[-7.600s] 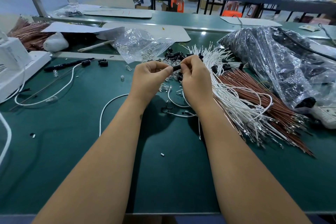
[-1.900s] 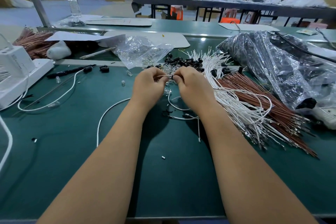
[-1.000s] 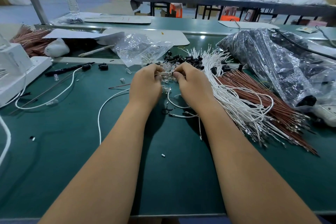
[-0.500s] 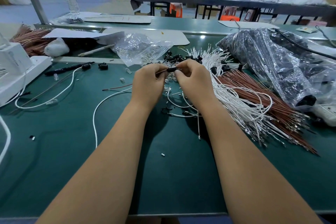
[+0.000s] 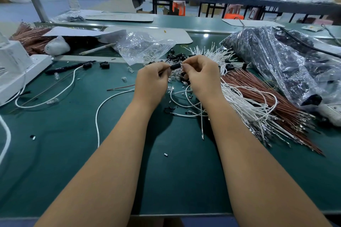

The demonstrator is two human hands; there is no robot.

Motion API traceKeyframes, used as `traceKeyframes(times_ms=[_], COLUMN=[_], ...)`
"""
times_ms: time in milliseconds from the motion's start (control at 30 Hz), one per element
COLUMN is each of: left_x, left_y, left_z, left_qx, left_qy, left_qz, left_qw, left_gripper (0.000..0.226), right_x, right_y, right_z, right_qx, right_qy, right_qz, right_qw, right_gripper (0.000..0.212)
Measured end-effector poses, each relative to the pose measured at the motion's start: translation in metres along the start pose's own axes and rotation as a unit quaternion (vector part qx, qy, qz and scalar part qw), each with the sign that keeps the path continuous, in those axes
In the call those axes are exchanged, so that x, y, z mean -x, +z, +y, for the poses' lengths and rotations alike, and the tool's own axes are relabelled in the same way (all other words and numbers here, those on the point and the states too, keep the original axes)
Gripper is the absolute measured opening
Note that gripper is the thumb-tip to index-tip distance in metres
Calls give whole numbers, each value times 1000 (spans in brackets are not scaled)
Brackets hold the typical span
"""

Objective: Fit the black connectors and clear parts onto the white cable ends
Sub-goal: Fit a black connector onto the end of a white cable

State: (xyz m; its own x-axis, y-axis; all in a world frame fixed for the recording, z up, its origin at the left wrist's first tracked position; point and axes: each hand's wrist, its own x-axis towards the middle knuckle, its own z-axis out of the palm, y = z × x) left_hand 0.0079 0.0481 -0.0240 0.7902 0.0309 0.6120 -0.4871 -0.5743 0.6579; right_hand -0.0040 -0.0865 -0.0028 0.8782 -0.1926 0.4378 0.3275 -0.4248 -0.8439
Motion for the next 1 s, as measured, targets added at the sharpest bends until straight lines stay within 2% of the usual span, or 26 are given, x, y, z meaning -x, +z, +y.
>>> traceKeyframes(times_ms=[300, 533, 667, 900, 1000], left_x=[1, 1, 1, 0, 0], left_y=[0, -1, -1, 0, 1], left_z=[2, 1, 2, -4, -3], left_qx=[18, 4, 31, 56, 53], left_qy=[3, 14, 11, -21, -15], left_qz=[1, 4, -15, -8, -10], left_qw=[1000, 1000, 999, 998, 998], left_gripper=[10, 10, 8, 7, 6], right_x=[-1, 3, 4, 1, 2], right_y=[-3, 1, 0, -4, -6], right_z=[-1, 0, 0, -2, -2], right_qx=[-47, 33, 39, -72, -76], right_qy=[7, -29, -27, 43, 42], right_qz=[36, 28, 25, -4, -17], right_qw=[998, 999, 999, 996, 996], right_gripper=[16, 19, 27, 20, 15])
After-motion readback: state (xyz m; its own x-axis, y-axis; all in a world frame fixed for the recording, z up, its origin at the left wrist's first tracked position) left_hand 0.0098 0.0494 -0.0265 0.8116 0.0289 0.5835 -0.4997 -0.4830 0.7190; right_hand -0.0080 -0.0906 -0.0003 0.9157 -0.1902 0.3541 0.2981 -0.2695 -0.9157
